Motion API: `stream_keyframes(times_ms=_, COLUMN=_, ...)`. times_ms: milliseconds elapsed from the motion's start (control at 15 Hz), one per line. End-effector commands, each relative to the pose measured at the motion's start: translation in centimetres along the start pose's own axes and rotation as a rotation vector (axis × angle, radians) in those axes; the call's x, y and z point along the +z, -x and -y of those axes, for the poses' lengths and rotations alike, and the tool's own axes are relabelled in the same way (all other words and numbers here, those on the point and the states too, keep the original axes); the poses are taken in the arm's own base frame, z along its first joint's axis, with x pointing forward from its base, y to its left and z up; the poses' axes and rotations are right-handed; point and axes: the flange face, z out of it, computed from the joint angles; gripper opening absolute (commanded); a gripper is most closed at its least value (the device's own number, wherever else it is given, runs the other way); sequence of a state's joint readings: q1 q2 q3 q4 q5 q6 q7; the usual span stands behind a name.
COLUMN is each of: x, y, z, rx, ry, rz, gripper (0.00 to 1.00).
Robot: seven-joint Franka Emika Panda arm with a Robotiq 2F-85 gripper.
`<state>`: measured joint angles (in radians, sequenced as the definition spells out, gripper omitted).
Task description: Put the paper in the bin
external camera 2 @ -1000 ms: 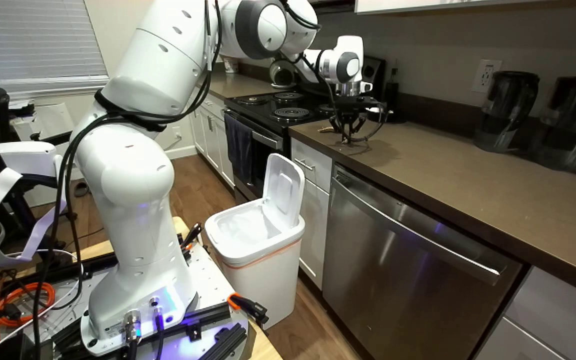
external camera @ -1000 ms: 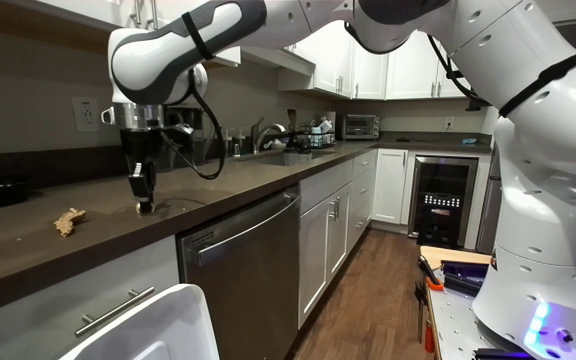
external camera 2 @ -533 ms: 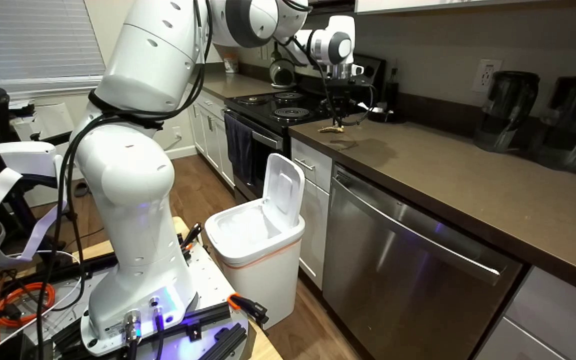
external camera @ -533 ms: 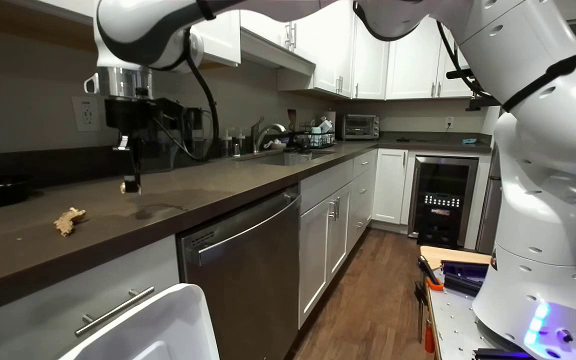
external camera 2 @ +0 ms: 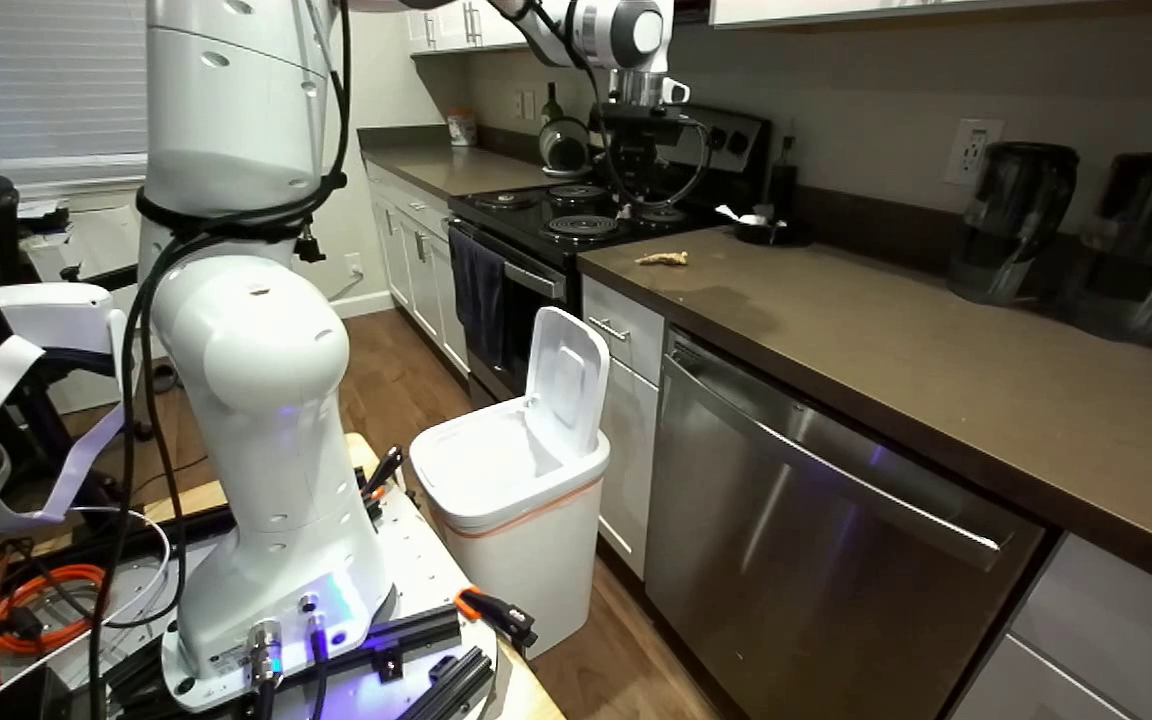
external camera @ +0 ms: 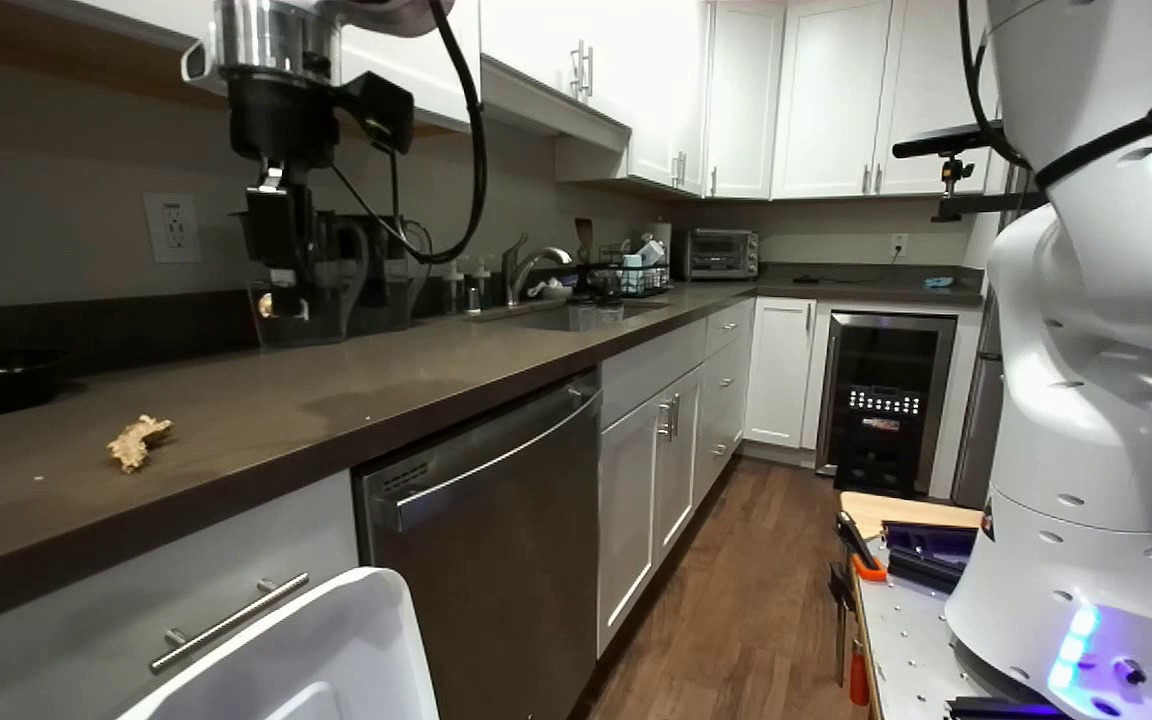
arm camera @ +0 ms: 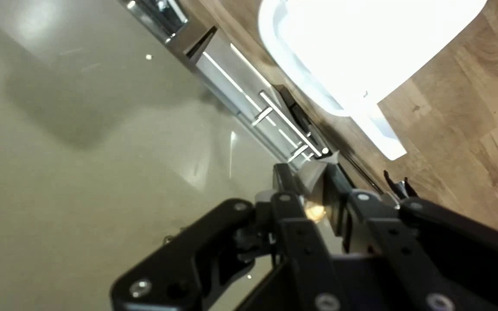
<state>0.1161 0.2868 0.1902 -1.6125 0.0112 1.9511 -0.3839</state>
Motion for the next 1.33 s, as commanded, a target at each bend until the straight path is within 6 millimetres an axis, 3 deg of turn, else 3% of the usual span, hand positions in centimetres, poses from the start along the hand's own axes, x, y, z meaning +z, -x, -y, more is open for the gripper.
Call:
stream_keyframes(times_ms=0, x=-1.2, y=4.1, z=4.4, rx=-0.002, ry=-0.015, rz=-0.023, gripper=0.09)
stream_keyframes(times_ms=133, x=-0.9, y=5.3, z=6.4, rx=-0.029, ry=-0.007, rz=-0.033, gripper=0.09)
stream_keyframes(times_ms=533, x=3.5, y=7.5, z=10.9, rx=-0.095, ry=-0.006, rz=-0.032, gripper=0.1)
stream_keyframes(times_ms=600, x=4.1, y=7.8, z=11.4, rx=-0.098, ry=-0.009, rz=-0.025, gripper=0.46)
stream_keyframes(times_ms=667, x=4.6, y=7.9, z=11.6, rx=-0.101, ry=-0.021, rz=-0.019, gripper=0.47)
stream_keyframes(times_ms=1200, x=4.6, y=8.2, z=12.2, rx=-0.099, ry=-0.031, rz=-0.009, gripper=0.97)
stream_keyframes(times_ms=1267, x=4.5, y=8.3, z=12.3, rx=-0.101, ry=-0.032, rz=-0.011, gripper=0.99)
